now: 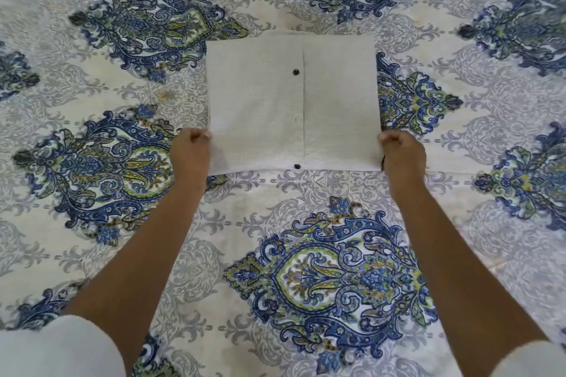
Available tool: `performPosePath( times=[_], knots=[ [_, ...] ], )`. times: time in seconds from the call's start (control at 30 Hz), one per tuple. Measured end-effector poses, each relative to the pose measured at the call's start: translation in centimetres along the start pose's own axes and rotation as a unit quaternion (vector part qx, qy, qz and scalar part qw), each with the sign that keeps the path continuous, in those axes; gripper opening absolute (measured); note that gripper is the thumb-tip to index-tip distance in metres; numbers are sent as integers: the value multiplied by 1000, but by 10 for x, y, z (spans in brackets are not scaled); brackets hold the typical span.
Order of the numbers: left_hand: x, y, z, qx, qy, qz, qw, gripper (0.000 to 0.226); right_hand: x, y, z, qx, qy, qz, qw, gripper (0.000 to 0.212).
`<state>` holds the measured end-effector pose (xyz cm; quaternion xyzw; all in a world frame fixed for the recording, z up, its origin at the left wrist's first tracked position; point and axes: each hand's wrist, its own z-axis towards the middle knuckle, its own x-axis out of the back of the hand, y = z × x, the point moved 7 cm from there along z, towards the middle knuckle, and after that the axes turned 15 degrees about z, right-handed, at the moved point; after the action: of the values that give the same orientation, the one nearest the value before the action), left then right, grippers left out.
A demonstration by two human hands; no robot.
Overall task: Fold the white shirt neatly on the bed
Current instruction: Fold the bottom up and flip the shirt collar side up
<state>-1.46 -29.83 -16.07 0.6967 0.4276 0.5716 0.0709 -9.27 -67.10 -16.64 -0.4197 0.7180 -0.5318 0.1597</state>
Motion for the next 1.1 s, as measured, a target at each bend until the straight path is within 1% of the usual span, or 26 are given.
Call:
performPosePath(
  times=[0.03,0.07,0.1,0.17,0.2,0.23,0.27,0.33,0.37,0.47,0.53,0.6,0.63,0.67,0.7,0.73,0.77,0.8,0.83,0.87,0.9,0.93,0.97,1.0,1.03,1.1],
  knots=[
    [5,-2,-3,-4,35,9,999,25,7,-2,-6,19,60,-24,998,24],
    [6,-5,-7,7,35,-8,999,31,12,-1,-12,13,88,-36,995,33],
    [1,-10,-11,28,-5,-46,999,35,10,4,-16,-17,78,-32,996,40],
    [-14,-15,-23,69,-135,-103,983,37,-2,10,-23,-93,-10,13,995,44],
    [-18,-14,-30,86,-195,-116,970,32,-9,10,-26,-122,-58,32,990,40],
    [-19,-11,-38,98,-233,-129,959,25,-13,7,-27,-139,-91,48,985,31],
    [-18,-9,-42,105,-249,-145,952,19,-14,3,-28,-148,-106,69,981,21],
    [-11,-11,-47,105,-248,-169,948,11,-11,-2,-33,-161,-105,126,973,7],
    [-5,-14,-52,101,-251,-173,947,9,-6,-2,-37,-168,-102,142,970,5],
    [12,-38,-80,103,-283,-180,937,14,16,7,-60,-202,-122,132,963,9],
    [19,-60,-114,121,-318,-152,928,22,36,20,-82,-236,-147,113,954,17],
    [21,-83,-140,153,-334,-104,924,23,51,32,-101,-251,-146,68,955,22],
    [20,-92,-147,162,-325,-75,928,21,55,36,-107,-243,-139,33,959,24],
    [21,-94,-150,159,-298,-32,941,16,57,38,-111,-212,-128,-27,968,24],
    [24,-92,-147,137,-247,43,958,12,58,35,-110,-150,-106,-120,976,24],
    [30,-81,-140,87,-171,142,971,17,57,25,-110,-56,-71,-222,971,26],
    [34,-60,-137,8,-83,244,966,29,52,12,-112,48,-39,-300,952,34],
    [31,-34,-139,-82,-15,303,949,43,39,4,-117,126,-39,-339,932,43],
    [21,-9,-144,-166,17,321,932,54,20,-1,-120,172,-67,-359,915,52],
    [3,14,-147,-246,17,333,910,59,-2,1,-120,206,-112,-384,893,57],
    [-20,28,-146,-317,-2,356,879,62,-24,3,-119,236,-152,-415,865,58],
    [-40,41,-144,-371,-13,382,846,63,-42,6,-115,262,-181,-437,841,58],
    [-58,43,-133,-401,-17,409,820,64,-57,8,-106,276,-198,-456,823,58],
    [-69,44,-120,-411,-19,435,801,65,-67,9,-96,280,-204,-470,811,58],
    [-77,41,-105,-408,-21,457,790,66,-74,10,-83,276,-210,-486,802,58],
    [-81,39,-86,-405,-8,482,777,66,-79,10,-59,289,-200,-512,784,58]
  ],
)
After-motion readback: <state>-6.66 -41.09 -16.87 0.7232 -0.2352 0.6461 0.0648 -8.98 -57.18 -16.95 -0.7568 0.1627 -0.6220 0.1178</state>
